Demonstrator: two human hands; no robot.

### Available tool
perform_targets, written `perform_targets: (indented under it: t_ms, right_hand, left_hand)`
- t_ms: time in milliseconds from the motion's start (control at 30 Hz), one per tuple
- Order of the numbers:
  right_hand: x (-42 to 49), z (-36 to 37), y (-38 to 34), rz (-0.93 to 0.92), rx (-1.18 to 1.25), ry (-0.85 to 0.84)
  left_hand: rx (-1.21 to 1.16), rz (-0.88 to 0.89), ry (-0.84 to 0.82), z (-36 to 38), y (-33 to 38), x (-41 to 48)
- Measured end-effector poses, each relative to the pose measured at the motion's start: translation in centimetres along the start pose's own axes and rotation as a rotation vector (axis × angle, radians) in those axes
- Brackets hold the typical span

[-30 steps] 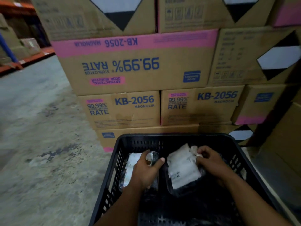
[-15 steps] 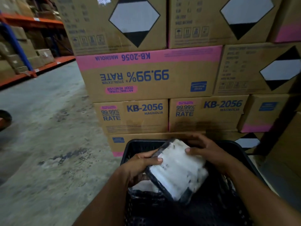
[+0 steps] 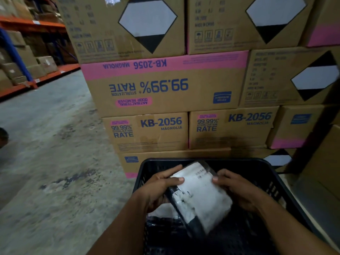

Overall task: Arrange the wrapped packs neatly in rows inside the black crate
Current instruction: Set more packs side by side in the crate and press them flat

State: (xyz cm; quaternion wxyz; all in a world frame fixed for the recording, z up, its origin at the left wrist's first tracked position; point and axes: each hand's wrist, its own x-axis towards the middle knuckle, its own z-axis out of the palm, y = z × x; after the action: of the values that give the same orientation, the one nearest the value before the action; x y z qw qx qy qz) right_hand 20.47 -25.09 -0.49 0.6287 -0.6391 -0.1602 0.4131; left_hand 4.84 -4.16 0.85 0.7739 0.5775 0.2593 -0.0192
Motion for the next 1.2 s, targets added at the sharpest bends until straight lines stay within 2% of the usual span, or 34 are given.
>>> perform_targets:
  t_ms: [67, 100, 167, 267, 367, 433, 633, 800, 933, 1033, 1200]
  right_hand:
    - [0.1, -0.4, 0.1, 0.020, -0.058, -0.059]
    - [0.2, -0.8, 0.4, 0.018, -0.053, -0.047]
    - [0.4, -1.9, 1.1, -0.002, -0.041, 0.056]
    - [1.1, -3.8, 2.5, 0.010, -0.139, 0.238]
    - [2.5, -4.5, 4.9, 0.058, -0.411, 0.406]
    - [3.9, -3.9, 7.6, 0.097, -0.532, 0.447]
    - [8.3, -2.0, 13.5, 0.215, -0.277, 0.455]
    - [8.6, -2.0, 16.3, 0.297, -0.538, 0.410]
    - [8.3, -2.0, 14.7, 0.330, -0.596, 0.336]
    - [6.9, -1.8, 12.1, 0.252, -0.735, 0.315]
    - [2.9, -2.8, 7.1, -0.075, -0.977, 0.547]
  left_hand:
    - [0.035, 0.025, 0.006, 0.6, 0.2, 0.7]
    - [0.050, 0.042, 0.063, 0.9, 0.0, 1.0]
    - [0.139, 0.065, 0.254, 1.1, -0.9, 1.7]
    - [0.523, 0.083, 0.414, 0.1, -3.5, 2.0]
    - [1.048, -0.030, 0.347, -0.7, -7.1, 2.6]
    - [1.202, -0.119, 0.276, -0.9, -9.0, 3.1]
    - [1.320, -0.128, 0.265, -2.1, -11.9, 4.4]
    - [1.288, -0.157, 0.232, -2.7, -12.0, 4.8]
    - [1.275, -0.172, 0.204, -2.7, -11.4, 4.7]
    - [1.267, -0.163, 0.223, -2.4, -11.1, 4.4]
    - [1.290, -0.121, 0.307, -0.9, -10.6, 3.6]
